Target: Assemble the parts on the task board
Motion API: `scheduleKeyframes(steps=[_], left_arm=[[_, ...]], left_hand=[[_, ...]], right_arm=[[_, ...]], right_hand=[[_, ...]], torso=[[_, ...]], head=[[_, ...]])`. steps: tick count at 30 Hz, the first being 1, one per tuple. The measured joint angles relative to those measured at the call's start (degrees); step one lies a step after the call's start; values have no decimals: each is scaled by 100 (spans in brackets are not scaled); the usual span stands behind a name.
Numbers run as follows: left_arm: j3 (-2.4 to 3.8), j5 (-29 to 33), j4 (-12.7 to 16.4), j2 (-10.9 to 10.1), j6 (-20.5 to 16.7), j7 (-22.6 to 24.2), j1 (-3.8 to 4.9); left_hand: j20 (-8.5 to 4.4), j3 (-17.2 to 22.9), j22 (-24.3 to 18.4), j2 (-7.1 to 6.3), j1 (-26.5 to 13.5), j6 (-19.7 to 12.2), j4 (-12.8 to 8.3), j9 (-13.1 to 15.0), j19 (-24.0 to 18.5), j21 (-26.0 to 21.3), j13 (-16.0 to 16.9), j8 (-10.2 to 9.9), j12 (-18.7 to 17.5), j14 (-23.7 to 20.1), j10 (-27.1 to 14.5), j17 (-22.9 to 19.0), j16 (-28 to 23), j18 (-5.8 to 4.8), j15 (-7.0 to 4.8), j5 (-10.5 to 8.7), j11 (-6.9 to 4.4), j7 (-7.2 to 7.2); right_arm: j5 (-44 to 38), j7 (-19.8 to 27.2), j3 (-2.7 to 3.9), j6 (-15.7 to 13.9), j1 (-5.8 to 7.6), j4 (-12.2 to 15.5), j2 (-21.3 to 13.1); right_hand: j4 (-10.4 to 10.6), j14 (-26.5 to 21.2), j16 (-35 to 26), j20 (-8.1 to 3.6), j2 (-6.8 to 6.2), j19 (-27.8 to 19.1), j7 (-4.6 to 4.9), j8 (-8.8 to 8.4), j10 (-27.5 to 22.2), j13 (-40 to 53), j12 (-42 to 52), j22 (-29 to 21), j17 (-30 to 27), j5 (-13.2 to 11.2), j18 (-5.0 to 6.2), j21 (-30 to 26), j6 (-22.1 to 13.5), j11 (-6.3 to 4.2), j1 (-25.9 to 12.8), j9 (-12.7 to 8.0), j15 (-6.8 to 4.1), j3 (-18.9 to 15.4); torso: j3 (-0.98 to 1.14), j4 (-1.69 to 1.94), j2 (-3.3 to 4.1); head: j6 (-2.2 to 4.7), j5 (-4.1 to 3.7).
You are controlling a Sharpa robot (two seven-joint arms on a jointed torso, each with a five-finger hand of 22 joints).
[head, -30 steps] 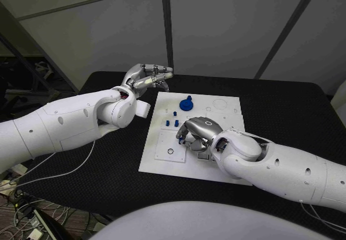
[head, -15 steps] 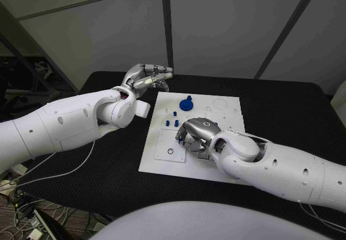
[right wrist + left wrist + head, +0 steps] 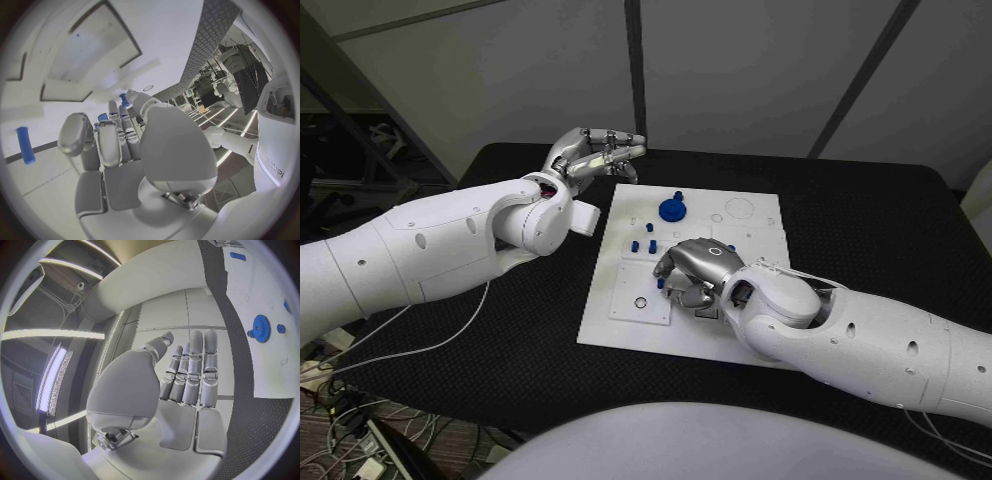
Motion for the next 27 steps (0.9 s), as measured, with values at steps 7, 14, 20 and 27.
scheduleKeyframes(steps=[7,14,20,27], left_arm=[[0,1,-12,-4,1,-11,0],[0,1,-24,-5,4,-30,0],[0,1,-33,-8,14,-43,0],[-2,2,-46,-13,23,-55,0]], left_hand=[[0,0,0,0,0,-40,0,0,0,0,-7,0,0,0,-23,-7,0,0,0,0,23,0],[11,-57,3,0,0,-72,-6,0,136,0,-23,-21,39,20,-85,-32,0,0,20,0,22,9],[11,-56,7,0,0,-81,-6,0,135,0,-23,-21,39,20,-86,-32,0,0,20,0,22,0],[10,-56,7,0,0,-81,-6,0,135,0,-22,-21,39,20,-85,-46,-32,0,20,0,22,0]], right_arm=[[-4,-3,-3,-312,-9,116,-106],[8,49,8,-616,-16,421,-412],[63,61,310,-690,-19,652,-824],[128,-79,585,-416,157,648,-1225]], right_hand=[[16,0,1,12,-23,-12,1,0,-39,0,71,-36,-29,84,1,-13,-78,0,-23,0,0,-65],[23,0,1,20,-23,-20,-9,0,-39,0,166,-18,-29,117,0,-13,-67,0,-23,13,0,-103],[59,0,1,20,1,-20,-85,38,-59,0,228,-18,-33,117,0,-13,9,-22,-65,35,0,-170],[80,0,-35,-44,-58,-19,-224,38,-255,-52,255,-113,-119,145,1,-99,-116,-128,-125,22,0,-463]], torso=[[4,-4,0],[4,-7,-3],[0,-13,-7],[-3,-21,-10]], head=[[0,-13],[0,-18],[2,-42],[42,-72]])
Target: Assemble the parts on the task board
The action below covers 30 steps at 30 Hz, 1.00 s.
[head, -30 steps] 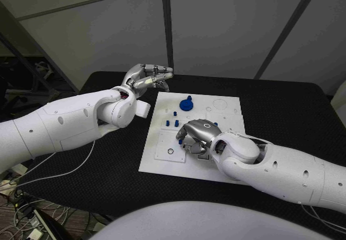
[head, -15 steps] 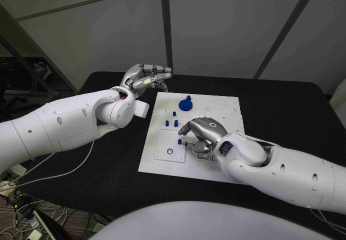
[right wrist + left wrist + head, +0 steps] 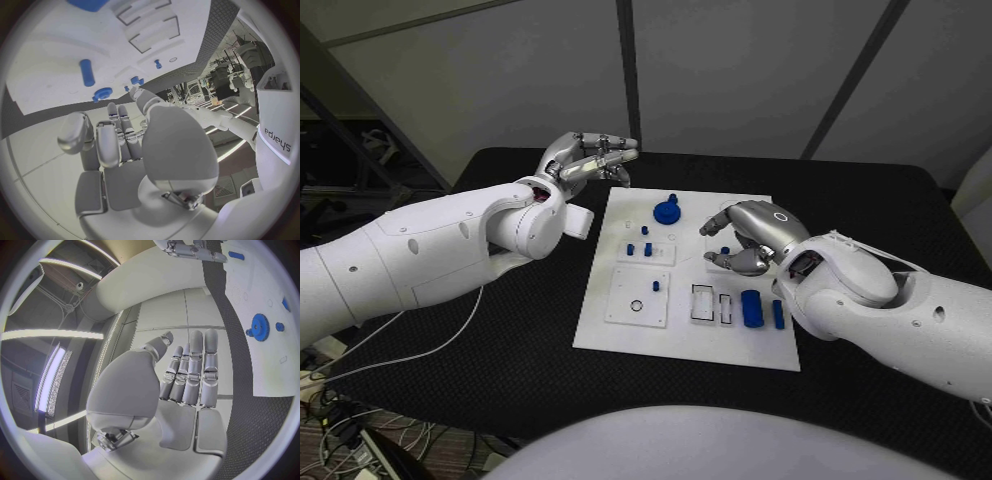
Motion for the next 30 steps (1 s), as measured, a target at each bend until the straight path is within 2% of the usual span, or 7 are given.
scheduleKeyframes(steps=[3,7,9,17,24,26,30], left_arm=[[-1,0,-2,0,4,-5,0],[-2,1,-4,1,14,-12,0],[-3,1,-7,3,19,-15,0],[-5,1,-20,6,39,-26,0],[-5,1,-24,16,51,-37,-1],[-5,1,-24,20,53,-40,-1],[-6,1,-24,27,57,-45,-1]], left_hand=[[0,0,0,0,0,0,0,0,0,0,0,0,0,0,0,0,0,0,0,0,0,0],[0,0,5,0,0,0,0,0,0,0,0,0,0,-19,0,0,0,0,19,0,0,0],[0,0,4,0,0,0,0,0,0,0,0,0,21,-19,0,0,0,0,19,0,0,0],[0,0,4,0,0,0,0,0,-1,0,-5,0,21,-19,1,1,0,0,19,0,0,0],[0,0,4,0,0,0,0,0,-1,0,-5,0,21,-19,1,-4,0,1,19,0,0,0],[0,0,4,0,0,0,0,0,-1,0,-5,1,21,-19,1,-4,0,0,19,0,0,0],[0,-9,3,17,17,0,-9,0,-1,0,-4,0,21,-19,-11,-4,0,0,19,0,-12,0]], right_arm=[[30,-75,35,182,55,-81,-76],[69,-148,45,374,79,-123,-125],[84,-172,52,451,87,-131,-133],[118,-247,53,739,95,-150,-144],[129,-309,54,919,96,-250,-102],[130,-323,54,969,96,-278,-77],[133,-335,54,1042,97,-320,-35]], right_hand=[[24,0,0,0,0,0,-24,0,-10,-8,25,-22,-21,1,0,0,16,5,0,0,0,-69],[31,0,-28,0,0,0,-44,0,-51,-16,61,-53,-48,1,0,-26,-3,5,0,0,0,-139],[26,0,-28,0,0,0,-63,0,-92,-24,62,-61,-53,1,92,-26,-1,4,0,0,0,-166],[25,0,-28,1,33,0,-73,0,-112,-30,89,-86,-71,1,92,-48,9,25,35,0,0,-212],[25,-13,-49,1,205,0,-135,0,-107,-36,229,-86,-108,1,91,-48,70,21,209,17,-13,-211],[4,-7,-76,-11,244,11,-152,0,-57,-35,275,-84,-129,1,92,-48,88,-27,248,24,-36,-190],[-16,1,-85,-20,304,20,-158,29,36,-47,311,-78,-157,1,91,-48,149,-37,259,32,-44,-170]], torso=[[-1,-1,1],[-1,-1,3],[-1,0,5],[-3,4,6],[-3,12,6],[-3,12,5],[-3,10,6]], head=[[12,-11],[20,-31],[21,-38],[10,-60],[-3,-88],[-3,-88],[-6,-84]])
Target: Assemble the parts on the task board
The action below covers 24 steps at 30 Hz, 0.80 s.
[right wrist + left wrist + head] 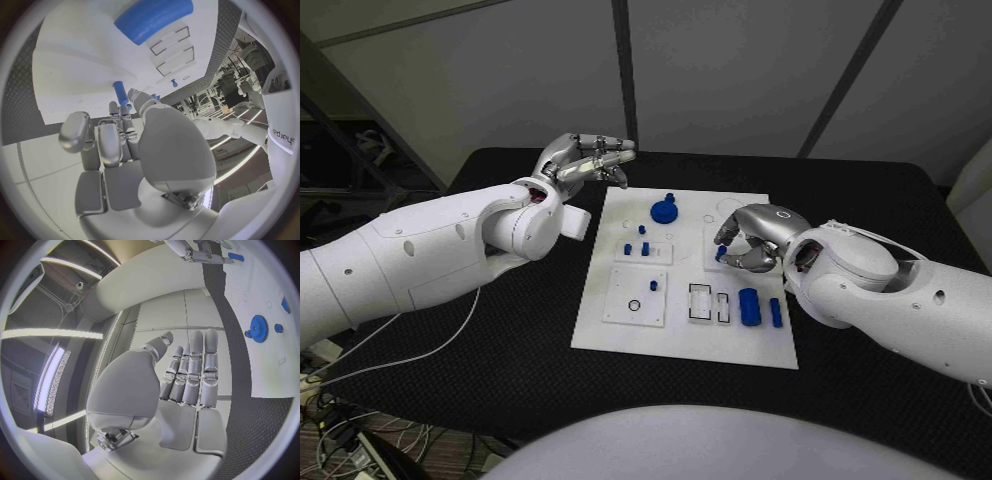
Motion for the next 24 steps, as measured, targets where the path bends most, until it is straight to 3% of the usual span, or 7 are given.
scheduleKeyframes(steps=[9,18,24], left_arm=[[0,0,0,11,5,-2,0],[0,0,5,3,4,-1,0],[0,0,12,-4,-7,9,0]], left_hand=[[0,-7,-1,44,44,0,-7,0,0,0,0,0,0,0,-8,0,0,0,0,0,-8,0],[0,-30,4,44,44,-21,16,0,0,0,0,0,0,0,-7,-6,0,0,0,0,-8,21],[0,-53,4,91,-4,-21,39,0,0,0,1,0,27,0,-28,-11,0,0,0,0,12,21]], right_arm=[[3,-32,-2,166,0,-149,115],[2,-54,-5,255,-1,-220,174],[2,-44,-9,154,-4,-211,185]], right_hand=[[-35,-13,-49,-52,97,52,88,0,287,-27,66,61,-54,-22,0,0,128,-67,88,12,-54,207],[-32,0,-48,-92,110,93,79,32,519,-40,91,117,-54,-113,-1,25,223,-110,100,24,-82,351],[-73,-1,-48,-144,217,144,79,94,813,-23,127,247,-53,-150,-1,105,411,-153,132,47,-122,503]], torso=[[2,-3,-3],[2,-3,-3],[3,-4,-3]], head=[[-18,-24],[-29,-23],[-34,-22]])
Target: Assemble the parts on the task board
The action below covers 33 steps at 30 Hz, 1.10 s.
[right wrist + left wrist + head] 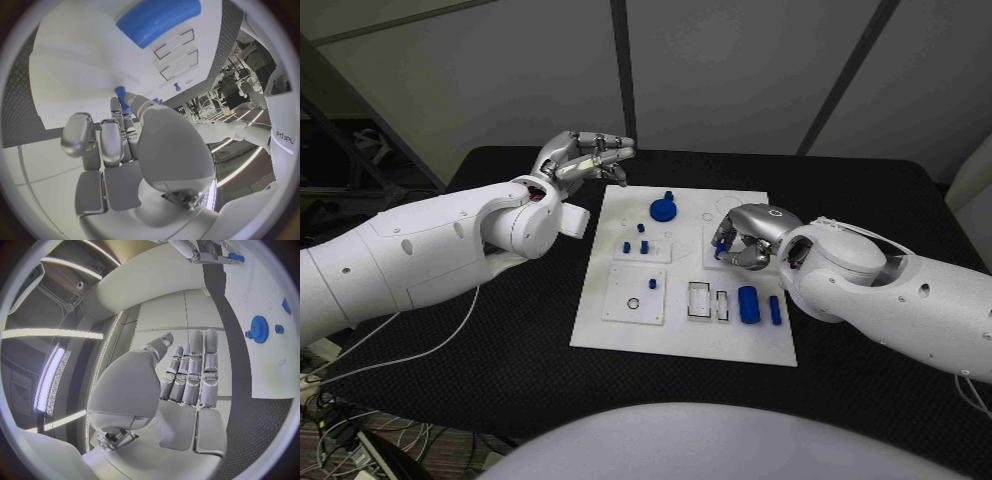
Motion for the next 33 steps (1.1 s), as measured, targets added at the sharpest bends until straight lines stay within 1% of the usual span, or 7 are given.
scheduleKeyframes(steps=[2,7,13,21,28,30,33], left_arm=[[0,0,0,-1,-4,3,0],[0,0,1,-5,-13,9,0],[0,0,-2,-10,-19,13,0],[0,0,-11,-5,-22,15,0],[0,0,-19,3,-22,15,0],[0,1,-20,10,-22,15,0],[0,1,-21,26,-22,15,0]], left_hand=[[0,0,0,-1,1,0,0,0,0,0,0,0,0,0,0,0,0,0,0,0,0,0],[0,0,0,-2,1,0,0,0,0,0,0,0,0,0,0,0,0,0,0,0,0,0],[0,0,-1,-2,1,0,0,0,0,0,0,0,0,0,0,1,0,0,0,0,0,0],[0,0,-1,-2,1,0,0,0,0,0,-5,0,0,0,0,1,0,0,0,0,0,0],[0,0,-1,-2,1,1,0,0,0,0,-4,0,0,0,0,1,0,0,0,0,0,0],[0,0,-1,-2,1,-13,0,0,0,0,-4,0,0,0,0,1,0,0,0,0,0,-14],[0,0,-1,-2,1,-20,0,0,0,0,-4,0,0,0,0,1,0,0,0,0,0,-21]], right_arm=[[2,9,-3,-76,-2,11,1],[15,29,-9,-332,-12,41,-13],[27,44,3,-752,-3,181,-122],[141,85,5,-1079,0,736,-230],[325,189,2,-1140,0,971,1],[379,241,-25,-1129,0,994,112],[438,321,-124,-1089,-14,976,294]], right_hand=[[-21,-1,0,-20,6,20,-21,35,68,16,0,41,0,-19,0,30,67,-30,6,7,-39,21],[-52,1,0,-40,6,40,-43,80,170,34,6,89,0,-36,0,55,157,-50,7,39,-41,52],[-64,1,0,-40,44,40,-80,111,177,29,-6,100,10,-53,0,56,198,-59,46,81,-41,61],[-81,1,0,-40,47,40,-61,109,198,37,-6,106,10,-68,0,56,218,-38,43,70,-41,77],[-94,1,0,-61,49,61,-61,105,198,36,-6,105,7,-69,0,56,217,-38,43,65,-41,90],[-116,1,0,-61,49,61,-41,105,198,35,-45,100,-4,-50,-1,56,196,-38,43,65,-41,112],[-117,1,0,-61,49,61,-40,104,198,35,-46,97,-4,-32,0,56,195,-38,43,65,-41,112]], torso=[[1,-1,1],[2,-1,1],[2,-7,-1],[1,-6,-7],[1,6,-6],[-2,9,-6],[-7,16,-6]], head=[[-1,0],[-2,-8],[-2,-10],[-2,-8],[-3,5],[-2,16],[-1,30]])
